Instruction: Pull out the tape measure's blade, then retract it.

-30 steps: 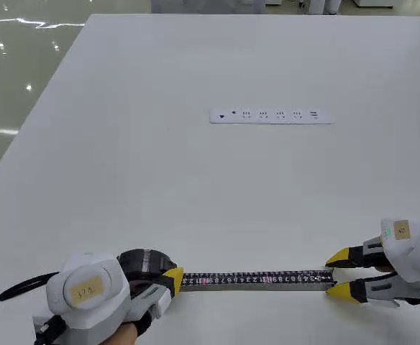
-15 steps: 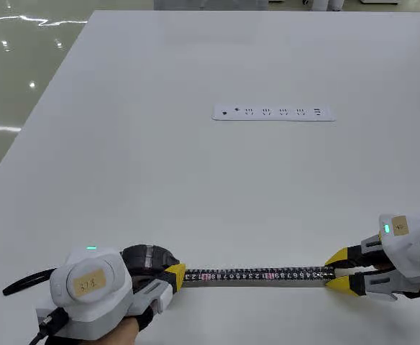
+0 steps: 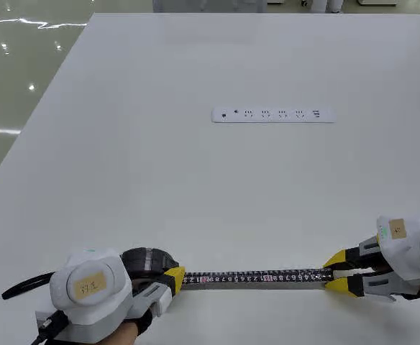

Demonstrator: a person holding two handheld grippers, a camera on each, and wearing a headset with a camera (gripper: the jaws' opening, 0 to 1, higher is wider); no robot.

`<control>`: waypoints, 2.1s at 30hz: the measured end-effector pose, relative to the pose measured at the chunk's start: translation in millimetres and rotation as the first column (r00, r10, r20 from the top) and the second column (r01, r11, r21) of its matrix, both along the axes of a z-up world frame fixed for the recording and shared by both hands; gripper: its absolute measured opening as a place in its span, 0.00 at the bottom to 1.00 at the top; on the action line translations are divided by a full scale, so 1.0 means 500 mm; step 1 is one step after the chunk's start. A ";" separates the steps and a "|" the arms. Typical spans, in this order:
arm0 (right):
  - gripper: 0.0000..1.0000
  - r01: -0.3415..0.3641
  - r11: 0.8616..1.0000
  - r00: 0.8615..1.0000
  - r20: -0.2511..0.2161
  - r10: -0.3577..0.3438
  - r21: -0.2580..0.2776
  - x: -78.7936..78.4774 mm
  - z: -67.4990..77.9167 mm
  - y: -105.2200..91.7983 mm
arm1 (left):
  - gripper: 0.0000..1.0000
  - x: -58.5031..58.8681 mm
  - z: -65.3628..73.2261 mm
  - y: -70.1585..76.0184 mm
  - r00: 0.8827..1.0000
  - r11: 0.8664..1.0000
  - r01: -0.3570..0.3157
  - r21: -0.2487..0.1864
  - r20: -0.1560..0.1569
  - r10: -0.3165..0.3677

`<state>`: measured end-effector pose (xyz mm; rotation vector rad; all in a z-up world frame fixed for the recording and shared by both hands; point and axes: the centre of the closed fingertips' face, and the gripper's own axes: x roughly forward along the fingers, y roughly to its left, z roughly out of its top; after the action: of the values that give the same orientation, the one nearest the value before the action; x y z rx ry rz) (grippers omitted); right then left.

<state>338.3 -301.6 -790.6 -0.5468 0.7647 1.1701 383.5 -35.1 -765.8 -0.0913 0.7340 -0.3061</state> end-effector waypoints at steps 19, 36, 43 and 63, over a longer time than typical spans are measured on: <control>0.12 -0.013 0.998 1.000 -0.012 0.014 0.064 0.006 0.007 0.077 | 0.58 0.000 -0.001 0.000 1.000 1.000 0.002 -0.011 -0.007 -0.002; 0.11 -0.009 0.994 1.000 0.002 0.009 0.109 0.011 0.006 0.134 | 0.57 -0.002 0.000 0.001 1.000 1.000 0.004 -0.024 -0.013 -0.005; 0.11 -0.023 0.991 1.000 0.000 0.023 0.135 0.019 0.008 0.175 | 0.57 -0.002 0.000 0.001 1.000 1.000 0.002 -0.028 -0.016 -0.002; 0.11 -0.032 0.981 0.999 -0.009 0.034 0.191 0.029 0.004 0.263 | 0.57 -0.002 -0.002 0.003 1.000 0.999 0.007 -0.044 -0.023 -0.008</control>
<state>352.5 -170.2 -788.5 -0.3946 0.6471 1.2633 382.4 -33.9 -766.8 -0.1343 0.7504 -0.3288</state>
